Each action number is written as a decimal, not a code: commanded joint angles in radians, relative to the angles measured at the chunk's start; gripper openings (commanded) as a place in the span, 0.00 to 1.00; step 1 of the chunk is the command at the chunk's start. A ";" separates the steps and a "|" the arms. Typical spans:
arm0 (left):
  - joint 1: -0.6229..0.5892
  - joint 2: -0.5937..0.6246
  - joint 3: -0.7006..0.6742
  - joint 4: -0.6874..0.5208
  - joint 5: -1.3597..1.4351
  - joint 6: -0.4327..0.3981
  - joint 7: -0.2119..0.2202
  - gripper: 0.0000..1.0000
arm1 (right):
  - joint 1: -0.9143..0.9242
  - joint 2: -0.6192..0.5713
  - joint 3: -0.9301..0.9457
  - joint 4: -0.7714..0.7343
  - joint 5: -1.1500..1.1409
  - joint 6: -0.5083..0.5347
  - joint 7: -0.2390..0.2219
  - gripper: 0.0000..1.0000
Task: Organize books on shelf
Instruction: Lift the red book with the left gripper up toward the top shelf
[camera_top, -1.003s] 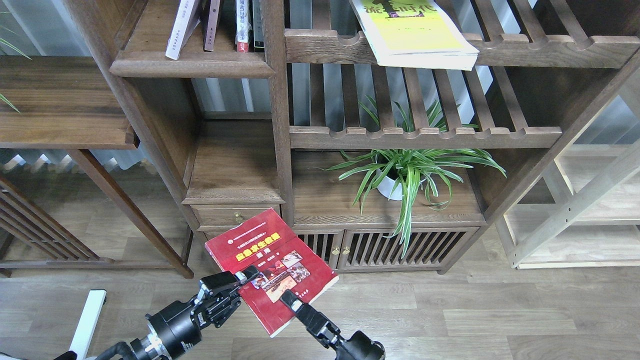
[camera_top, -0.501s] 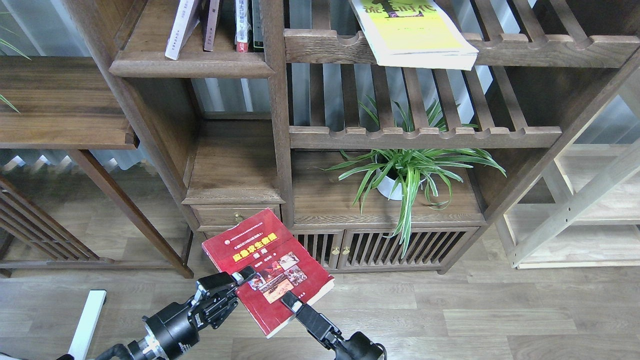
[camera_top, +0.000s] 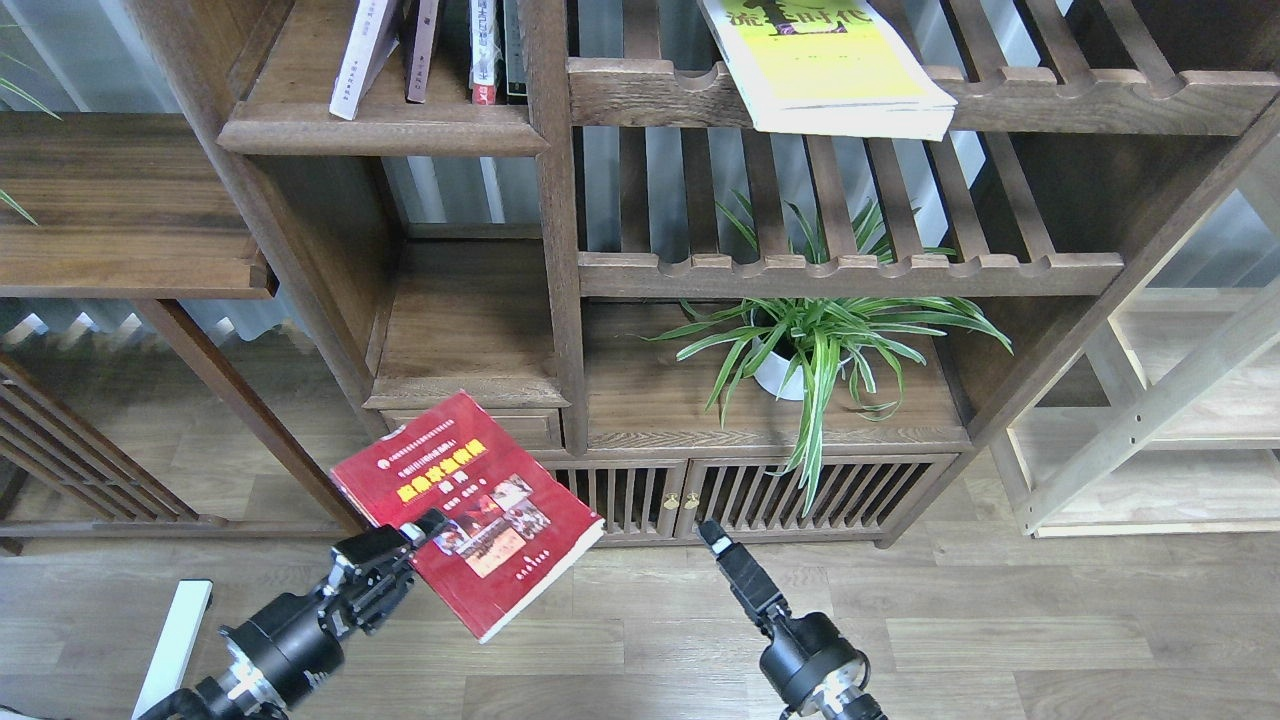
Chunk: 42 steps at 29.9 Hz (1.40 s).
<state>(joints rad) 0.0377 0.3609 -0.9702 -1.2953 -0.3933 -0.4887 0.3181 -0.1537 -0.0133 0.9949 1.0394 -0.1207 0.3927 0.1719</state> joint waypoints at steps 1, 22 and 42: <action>0.028 0.000 -0.070 -0.004 0.040 0.000 -0.016 0.00 | 0.023 0.001 -0.002 -0.013 -0.001 0.001 -0.002 0.99; 0.119 -0.011 -0.533 -0.126 0.519 0.000 -0.019 0.00 | 0.129 0.013 -0.022 -0.082 0.001 -0.005 -0.008 0.99; 0.168 -0.016 -0.990 -0.348 0.696 0.000 0.110 0.00 | 0.220 0.013 -0.065 -0.179 0.001 -0.005 -0.009 0.99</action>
<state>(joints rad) 0.2190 0.3483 -1.9201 -1.6337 0.3000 -0.4887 0.4060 0.0563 0.0001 0.9393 0.8662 -0.1197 0.3881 0.1626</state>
